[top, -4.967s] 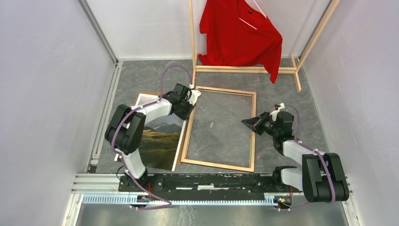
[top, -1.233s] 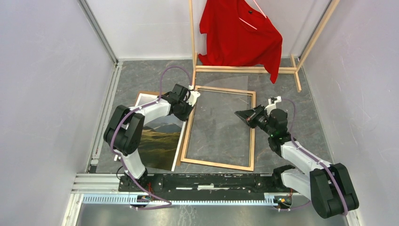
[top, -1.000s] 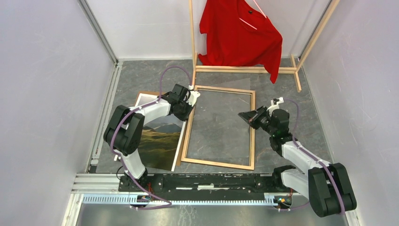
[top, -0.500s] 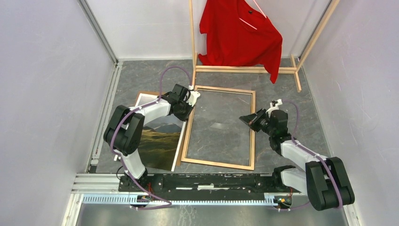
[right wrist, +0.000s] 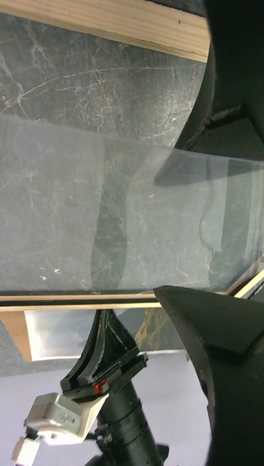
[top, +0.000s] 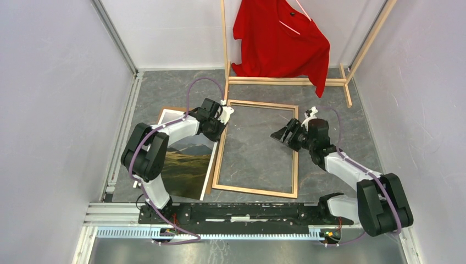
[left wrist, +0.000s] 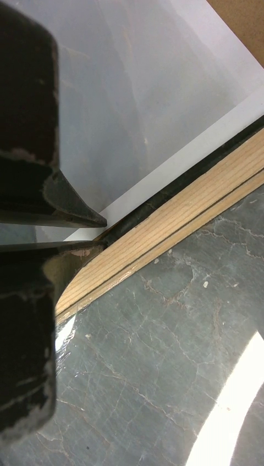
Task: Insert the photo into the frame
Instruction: Place the photo frame item in the photo frame.
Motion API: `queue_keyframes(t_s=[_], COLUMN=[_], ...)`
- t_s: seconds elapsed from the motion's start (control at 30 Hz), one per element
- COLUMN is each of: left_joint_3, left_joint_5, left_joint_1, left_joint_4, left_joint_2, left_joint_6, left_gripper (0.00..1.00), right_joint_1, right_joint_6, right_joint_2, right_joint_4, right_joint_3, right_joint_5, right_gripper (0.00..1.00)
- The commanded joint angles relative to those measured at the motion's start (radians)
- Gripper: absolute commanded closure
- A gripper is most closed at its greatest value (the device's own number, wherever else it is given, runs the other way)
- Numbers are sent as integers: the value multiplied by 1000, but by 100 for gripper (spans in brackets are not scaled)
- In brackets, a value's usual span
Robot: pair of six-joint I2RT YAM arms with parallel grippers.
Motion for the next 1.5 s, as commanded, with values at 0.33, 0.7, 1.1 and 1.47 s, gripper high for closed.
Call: queue_keyframes(t_s=[0.33,0.7,1.1,1.47], left_joint_3=[-16,-26,-22,-23], left_joint_5=[45,45,45,48], left_joint_1=[-14,-13,-13,-8], left_joint_4=[-21,-21,-28,-30], left_joint_2=[-22,-26,-28,-30], left_joint_6=[47,47,49,52], left_gripper=[79,79,79,79], right_joint_1=[77,92,96,96], right_joint_6=[-284,-374,-420,-450], right_joint_2=[66,61,56,63], right_joint_4=[-288,-404,-482,-514], right_joint_3=[197,256,312,330], right_joint_5=[139,240,355,404], right_gripper=[2,2,2,2])
